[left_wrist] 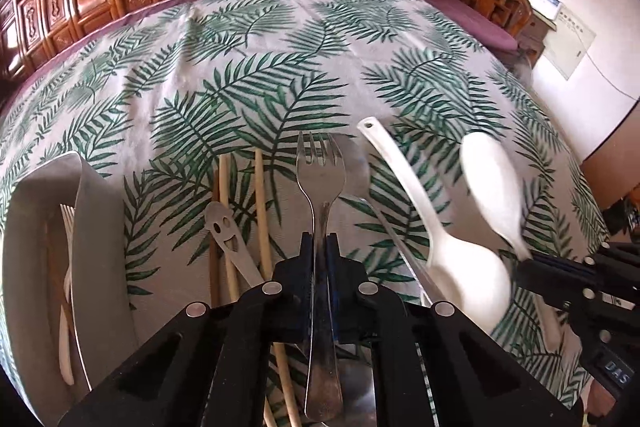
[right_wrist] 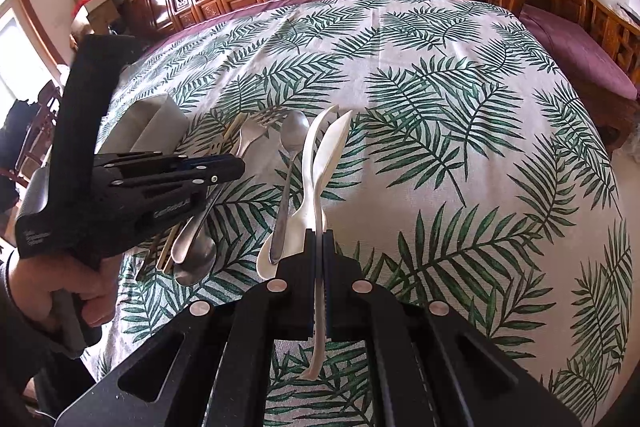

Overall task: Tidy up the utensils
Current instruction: 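Carry the metal fork into the tray with left tool while right tool carries the white utensil toward it, then release the fork with left tool while right tool lowers the white utensil into the tray and opens, then move the right tool to the pile and grasp a white plastic spoon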

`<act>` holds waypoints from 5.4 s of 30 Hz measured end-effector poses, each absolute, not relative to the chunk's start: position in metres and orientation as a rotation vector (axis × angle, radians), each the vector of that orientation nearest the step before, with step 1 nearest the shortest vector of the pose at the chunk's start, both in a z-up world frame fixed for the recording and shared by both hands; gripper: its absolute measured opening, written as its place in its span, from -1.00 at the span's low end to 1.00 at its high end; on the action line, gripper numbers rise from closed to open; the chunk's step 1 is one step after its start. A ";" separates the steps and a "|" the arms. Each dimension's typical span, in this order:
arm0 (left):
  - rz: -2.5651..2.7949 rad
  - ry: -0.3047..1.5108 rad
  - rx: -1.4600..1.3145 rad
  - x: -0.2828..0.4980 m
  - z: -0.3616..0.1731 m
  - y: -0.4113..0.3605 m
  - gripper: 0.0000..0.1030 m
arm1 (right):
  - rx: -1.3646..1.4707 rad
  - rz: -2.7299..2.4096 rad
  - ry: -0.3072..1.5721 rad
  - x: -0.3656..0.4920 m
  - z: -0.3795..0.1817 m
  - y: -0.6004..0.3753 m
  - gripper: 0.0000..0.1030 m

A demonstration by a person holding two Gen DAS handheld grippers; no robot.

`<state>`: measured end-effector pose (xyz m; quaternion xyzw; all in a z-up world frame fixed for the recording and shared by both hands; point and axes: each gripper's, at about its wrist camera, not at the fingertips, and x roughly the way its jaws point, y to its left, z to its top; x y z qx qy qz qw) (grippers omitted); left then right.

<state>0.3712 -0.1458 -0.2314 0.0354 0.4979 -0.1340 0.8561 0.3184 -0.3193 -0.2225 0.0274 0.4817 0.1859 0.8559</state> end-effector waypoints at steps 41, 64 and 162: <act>-0.143 0.900 -0.004 0.330 -0.155 0.024 -0.88 | -0.079 0.545 0.961 0.302 -0.178 -0.175 -0.91; -0.100 0.954 -0.048 0.335 -0.187 0.060 -0.88 | -0.117 0.569 0.977 0.301 -0.179 -0.135 -0.91; -0.333 0.914 0.014 0.270 -0.164 -0.051 -0.65 | -0.102 0.270 1.027 0.335 -0.230 -0.283 -0.30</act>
